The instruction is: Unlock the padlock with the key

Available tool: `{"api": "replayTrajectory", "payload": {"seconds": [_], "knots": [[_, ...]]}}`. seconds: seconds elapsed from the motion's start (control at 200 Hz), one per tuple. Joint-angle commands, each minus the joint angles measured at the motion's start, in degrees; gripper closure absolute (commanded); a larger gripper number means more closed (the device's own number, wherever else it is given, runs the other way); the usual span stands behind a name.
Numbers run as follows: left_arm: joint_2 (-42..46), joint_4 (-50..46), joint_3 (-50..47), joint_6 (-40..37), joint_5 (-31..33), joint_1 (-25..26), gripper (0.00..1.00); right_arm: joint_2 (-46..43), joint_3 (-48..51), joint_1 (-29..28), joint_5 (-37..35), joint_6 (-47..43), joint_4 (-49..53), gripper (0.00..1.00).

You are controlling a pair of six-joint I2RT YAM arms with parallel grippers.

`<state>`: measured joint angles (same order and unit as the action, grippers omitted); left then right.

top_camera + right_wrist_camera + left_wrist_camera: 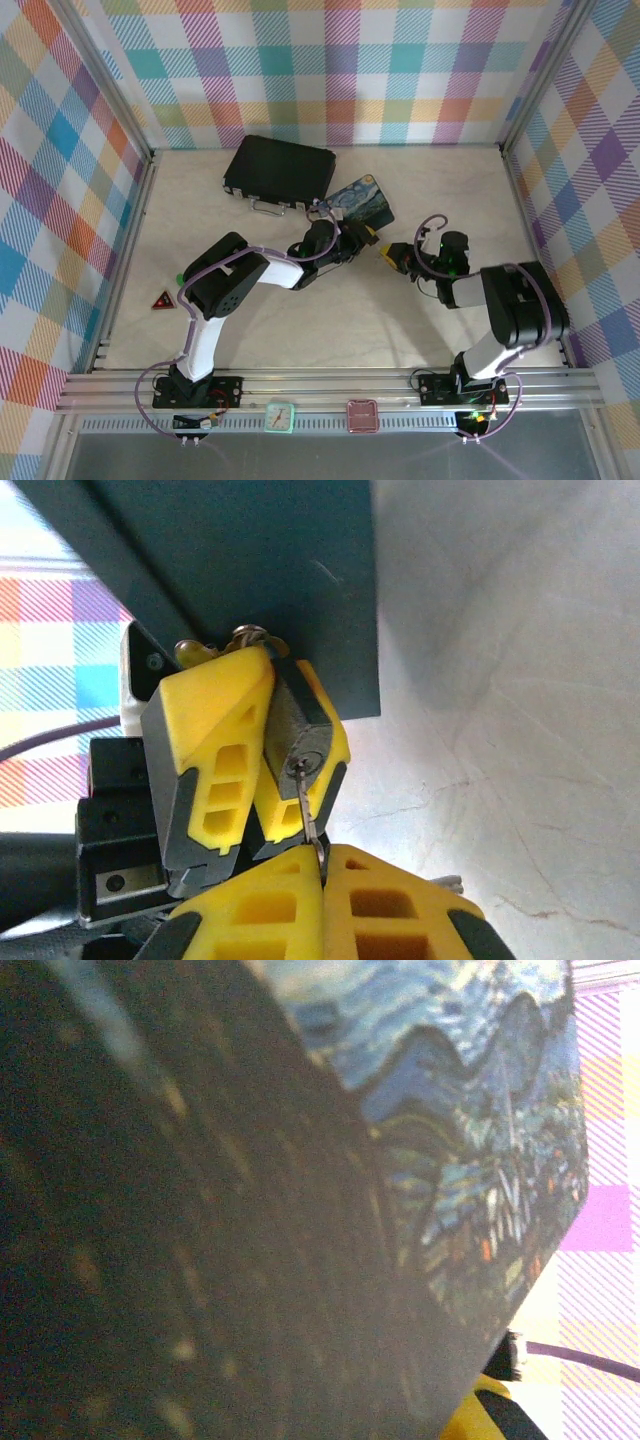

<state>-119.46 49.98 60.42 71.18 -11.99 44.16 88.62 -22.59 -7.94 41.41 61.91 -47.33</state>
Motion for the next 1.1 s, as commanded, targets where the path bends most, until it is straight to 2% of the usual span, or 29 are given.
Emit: {"api": "replayTrajectory", "payload": {"seconds": [0.0, 0.115, 0.29, 0.525, 0.71, 0.9, 1.095], "knots": [[3.0, -7.0, 1.6, 0.5, -4.3, 3.8, 1.00, -8.6, -4.4, -1.5, -0.4, -16.6, 13.9, 1.00], [2.9, -6.5, 2.3, 0.8, -3.9, 4.4, 1.00, -13.9, -5.6, -1.9, -3.4, -23.7, 22.8, 1.00], [1.5, -3.2, 2.7, 2.5, -4.1, 5.0, 1.00, -13.6, -7.1, -1.8, -4.9, -19.1, 26.0, 1.00], [-0.5, 3.6, 1.1, 3.5, -4.1, 5.2, 1.00, -10.3, -7.6, -1.4, -2.3, -9.3, 21.3, 1.00], [-1.9, 8.7, -0.1, 4.6, -5.9, 5.5, 1.00, -4.8, -7.5, 0.9, 3.0, -1.6, 11.7, 1.00], [-2.0, 10.6, -1.4, 6.2, -6.4, 5.5, 1.00, -0.2, -7.5, 3.6, 5.9, 1.3, 4.2, 1.00], [-1.8, 10.8, -1.7, 6.9, -6.4, 5.5, 1.00, 1.2, -9.2, 6.0, 7.8, -3.1, 7.4, 1.00]]}}
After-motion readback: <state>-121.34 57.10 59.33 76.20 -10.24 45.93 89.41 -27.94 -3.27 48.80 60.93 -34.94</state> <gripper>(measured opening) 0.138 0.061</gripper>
